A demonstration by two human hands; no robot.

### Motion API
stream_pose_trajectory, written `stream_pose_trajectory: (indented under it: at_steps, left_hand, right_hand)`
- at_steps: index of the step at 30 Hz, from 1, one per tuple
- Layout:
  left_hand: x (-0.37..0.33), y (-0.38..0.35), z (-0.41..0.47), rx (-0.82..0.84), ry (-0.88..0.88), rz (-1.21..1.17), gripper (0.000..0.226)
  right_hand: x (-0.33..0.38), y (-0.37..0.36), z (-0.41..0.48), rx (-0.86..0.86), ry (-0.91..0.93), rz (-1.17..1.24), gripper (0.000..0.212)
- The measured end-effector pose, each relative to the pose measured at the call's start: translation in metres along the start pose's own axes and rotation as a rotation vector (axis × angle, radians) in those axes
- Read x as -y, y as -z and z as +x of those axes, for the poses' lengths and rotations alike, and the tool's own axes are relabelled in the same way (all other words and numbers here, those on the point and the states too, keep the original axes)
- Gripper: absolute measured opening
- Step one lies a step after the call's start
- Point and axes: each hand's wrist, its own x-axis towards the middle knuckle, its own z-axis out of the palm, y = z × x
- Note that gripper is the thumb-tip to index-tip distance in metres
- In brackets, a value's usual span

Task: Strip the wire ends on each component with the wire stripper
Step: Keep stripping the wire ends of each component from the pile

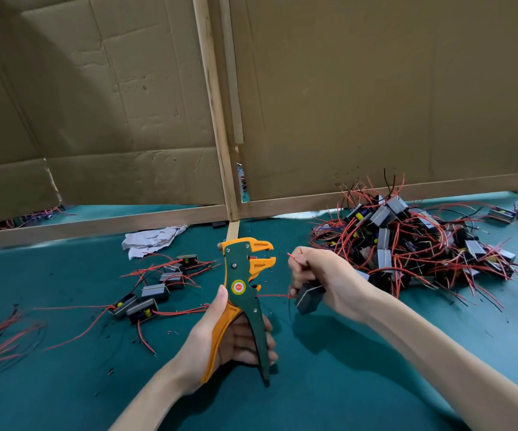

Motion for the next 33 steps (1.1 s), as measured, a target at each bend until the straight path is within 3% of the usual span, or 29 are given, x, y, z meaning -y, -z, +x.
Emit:
stream_pose_trajectory:
  at_steps: [3,17,26,33]
  left_hand:
    - [0.0,-0.001,0.0,0.023,0.005,0.011,0.088]
    - [-0.005,-0.004,-0.002,0.092,-0.008,0.083,0.086]
    - [-0.002,-0.007,-0.004,0.079,-0.037,0.135,0.087]
    - [0.008,-0.013,-0.005,-0.118,-0.085,0.169,0.083]
  right_hand:
    - [0.003,-0.002,-0.005,0.028,0.012,0.003,0.024]
    - [0.012,-0.009,-0.014,0.028,0.007,-0.151,0.036]
    - [0.015,-0.01,-0.016,0.05,-0.049,-0.026,0.036]
    - [0.013,-0.009,-0.014,0.067,-0.067,0.004,0.037]
